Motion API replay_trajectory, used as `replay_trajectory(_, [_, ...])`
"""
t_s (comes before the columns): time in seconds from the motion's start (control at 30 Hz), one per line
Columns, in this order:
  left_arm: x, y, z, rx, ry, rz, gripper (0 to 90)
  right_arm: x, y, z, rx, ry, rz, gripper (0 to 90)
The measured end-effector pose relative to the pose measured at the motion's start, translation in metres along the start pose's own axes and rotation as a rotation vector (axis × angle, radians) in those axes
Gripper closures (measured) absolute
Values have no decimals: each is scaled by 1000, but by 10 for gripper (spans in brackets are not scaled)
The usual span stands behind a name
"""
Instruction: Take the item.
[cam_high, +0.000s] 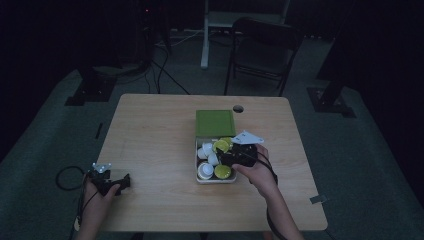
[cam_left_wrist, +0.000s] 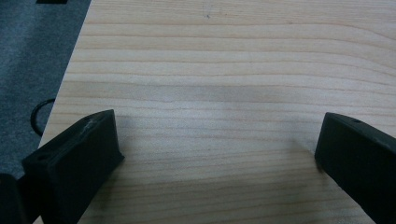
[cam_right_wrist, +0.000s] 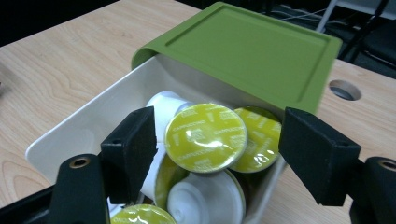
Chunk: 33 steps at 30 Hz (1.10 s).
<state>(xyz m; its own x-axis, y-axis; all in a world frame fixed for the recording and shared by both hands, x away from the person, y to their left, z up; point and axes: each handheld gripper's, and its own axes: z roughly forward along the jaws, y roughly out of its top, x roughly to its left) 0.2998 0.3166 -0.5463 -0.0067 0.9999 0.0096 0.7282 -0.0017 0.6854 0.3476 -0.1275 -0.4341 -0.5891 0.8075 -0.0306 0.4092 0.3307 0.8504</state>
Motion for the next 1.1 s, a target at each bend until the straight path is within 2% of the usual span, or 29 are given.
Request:
replay_trajectory(0.5, [0,0,0,2,-1,1,2,4,-4,27,65,-1,2,308])
replay_trajectory(0.73, [0,0,0,0,0,0,2,3,-5,33,98,-4,3,305])
replay_trajectory(0.93, [0,0,0,0,0,0,2,2,-4,38,110,10,35,362])
replay_trajectory(1.1, [0,0,0,0,-1,-2,2,3,-4,40,113,15,31,375])
